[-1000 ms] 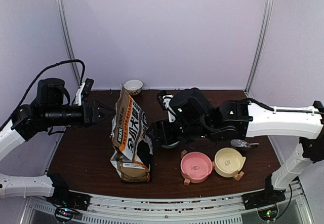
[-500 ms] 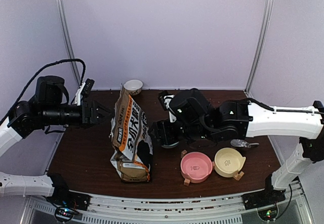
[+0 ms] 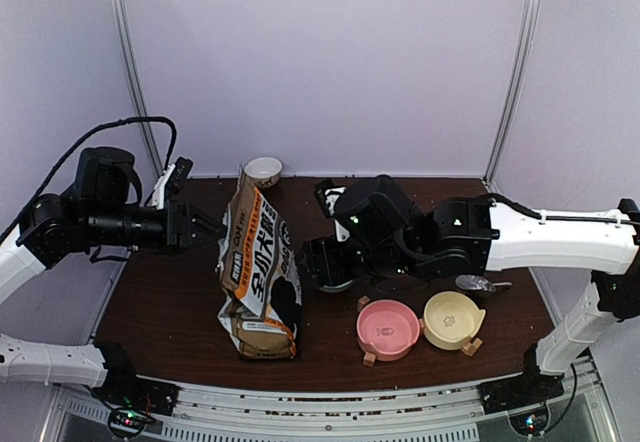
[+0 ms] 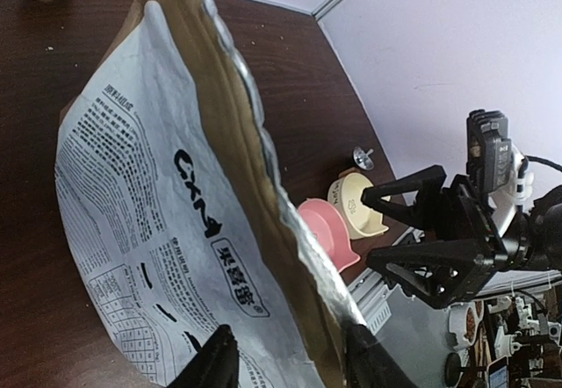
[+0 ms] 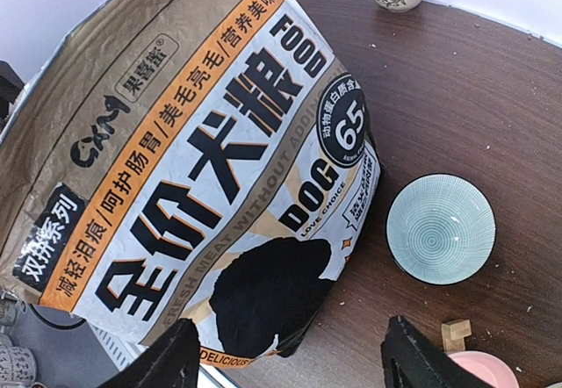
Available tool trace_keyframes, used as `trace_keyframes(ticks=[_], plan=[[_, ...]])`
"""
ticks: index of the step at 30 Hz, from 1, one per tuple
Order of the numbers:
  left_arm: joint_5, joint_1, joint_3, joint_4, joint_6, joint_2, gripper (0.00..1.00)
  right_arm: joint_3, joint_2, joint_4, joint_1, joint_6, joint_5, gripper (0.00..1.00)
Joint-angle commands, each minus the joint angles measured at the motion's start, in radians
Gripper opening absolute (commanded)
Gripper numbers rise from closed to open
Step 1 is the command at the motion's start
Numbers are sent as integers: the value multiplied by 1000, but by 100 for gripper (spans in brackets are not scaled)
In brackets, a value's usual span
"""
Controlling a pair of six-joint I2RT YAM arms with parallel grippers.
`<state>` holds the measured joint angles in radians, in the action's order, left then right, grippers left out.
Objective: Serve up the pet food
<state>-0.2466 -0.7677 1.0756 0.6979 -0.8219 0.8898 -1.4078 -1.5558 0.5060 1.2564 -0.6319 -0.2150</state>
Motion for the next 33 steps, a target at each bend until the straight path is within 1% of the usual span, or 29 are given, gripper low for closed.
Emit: trace_keyframes(ticks=[1,9,12,15,20,24,27,33], plan=[[8,-11,30,11,4,9,43,-19,25,15,0,4,-30,72],[-2,-19,38,11,7,34,41,-80,1,48,0,40,-47,72],[4,-19,48,10,7,43,37,-120,-23,69,4,52,-50,71],[12,-20,55,9,7,51,28,-172,-50,66,8,60,-38,71],[-6,-19,42,-25,-4,58,12,-284,-98,27,6,53,17,62],[-5,-20,37,-31,-12,56,3,-407,-164,18,2,43,74,57],[-1,-21,34,-30,-13,50,0,-487,-215,23,-4,39,115,50],[1,-20,25,-31,-18,43,0,-578,-293,30,-30,18,168,35]])
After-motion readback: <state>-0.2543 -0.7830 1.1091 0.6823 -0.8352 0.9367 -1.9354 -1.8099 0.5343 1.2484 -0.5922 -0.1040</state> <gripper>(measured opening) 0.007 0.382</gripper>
